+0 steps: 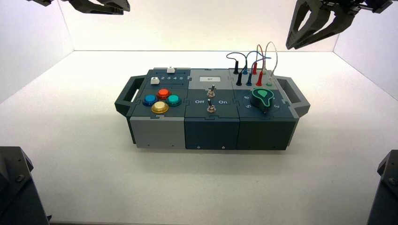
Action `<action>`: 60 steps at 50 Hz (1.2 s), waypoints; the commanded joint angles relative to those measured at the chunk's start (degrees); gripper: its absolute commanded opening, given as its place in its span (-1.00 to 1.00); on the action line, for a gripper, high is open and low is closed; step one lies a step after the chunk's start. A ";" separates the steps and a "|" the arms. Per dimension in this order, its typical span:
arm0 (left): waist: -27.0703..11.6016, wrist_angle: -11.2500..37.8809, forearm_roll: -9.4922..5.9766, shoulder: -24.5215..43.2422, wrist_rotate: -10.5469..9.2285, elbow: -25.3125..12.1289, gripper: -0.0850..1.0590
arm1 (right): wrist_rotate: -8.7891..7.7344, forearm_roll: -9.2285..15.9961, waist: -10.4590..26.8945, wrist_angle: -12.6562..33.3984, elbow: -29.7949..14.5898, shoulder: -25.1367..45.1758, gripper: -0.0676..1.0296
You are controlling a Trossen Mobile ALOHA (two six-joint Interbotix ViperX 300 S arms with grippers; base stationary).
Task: Pull the blue wire.
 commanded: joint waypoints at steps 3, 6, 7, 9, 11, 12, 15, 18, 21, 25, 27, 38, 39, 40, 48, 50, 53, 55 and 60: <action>0.00 -0.53 -0.09 -0.09 -0.18 -1.41 -0.49 | -0.18 0.26 0.18 -0.18 -0.97 -0.18 -0.52; 0.00 -0.44 -0.09 -0.09 -0.18 -1.32 -0.49 | -0.09 0.26 0.18 -0.18 -1.05 -0.18 -0.52; 0.00 -0.44 -0.09 -0.09 -0.18 -1.32 -0.49 | -0.18 0.26 0.18 -0.18 -1.14 -0.18 -0.52; 0.00 -0.44 -0.09 -0.09 -0.18 -1.32 -0.49 | -0.18 0.26 0.18 -0.18 -1.23 -0.18 -0.52; 0.00 -0.44 -0.09 -0.18 -0.18 -1.32 -0.49 | -0.09 0.35 0.26 -0.18 -1.32 -0.18 -0.52; 0.00 -0.44 -0.09 -0.18 -0.18 -1.32 -0.49 | -0.18 0.35 0.26 -0.18 -1.32 -0.18 -0.52; 0.00 -0.35 -0.09 -0.09 -0.18 -1.41 -0.49 | -0.18 1.05 1.14 -0.18 -1.93 0.18 -0.52; 0.00 -0.26 -0.09 -0.18 -0.18 -1.49 -0.49 | -0.35 1.67 1.85 -0.35 -2.46 0.88 -0.52; 0.00 -0.35 -0.09 0.00 -0.18 -1.58 -0.49 | -0.44 1.93 2.81 -0.79 -3.25 2.37 -0.52; 0.00 -0.26 -0.09 0.18 -0.18 -1.67 -0.49 | -0.44 2.29 3.60 -1.49 -4.13 4.75 -0.52; 0.00 -0.26 -0.09 0.26 -0.18 -1.76 -0.49 | -0.44 2.37 3.78 -1.93 -4.57 6.24 -0.52; 0.00 0.35 -0.09 0.26 -0.88 -1.85 -0.49 | -0.35 3.34 3.96 -4.66 -5.89 13.54 -0.43; 0.00 0.35 -0.18 0.18 -1.05 -1.93 -0.49 | -0.35 3.34 4.04 -4.92 -5.98 14.24 -0.40; 0.00 0.35 -0.09 0.18 -1.05 -1.93 -0.49 | -0.35 3.34 4.04 -5.19 -6.15 15.03 -0.37; 0.00 0.62 -0.09 0.00 -1.67 -2.37 -0.49 | -0.44 3.43 4.04 -6.77 -7.73 20.13 -0.33; 0.00 0.62 -0.09 0.00 -1.67 -2.55 -0.49 | -0.44 3.34 4.04 -7.12 -8.09 21.09 -0.31; 0.00 0.62 -0.09 0.00 -1.67 -2.81 -0.49 | -0.35 3.34 3.87 -7.73 -8.88 22.94 -0.28; 0.00 0.62 -0.09 0.00 -1.58 -3.08 -0.49 | -0.35 3.34 3.87 -8.09 -9.23 23.64 -0.28; 0.00 0.62 -0.09 -0.09 -1.67 -3.25 -0.49 | -0.18 3.34 3.78 -9.14 -10.28 25.84 -0.28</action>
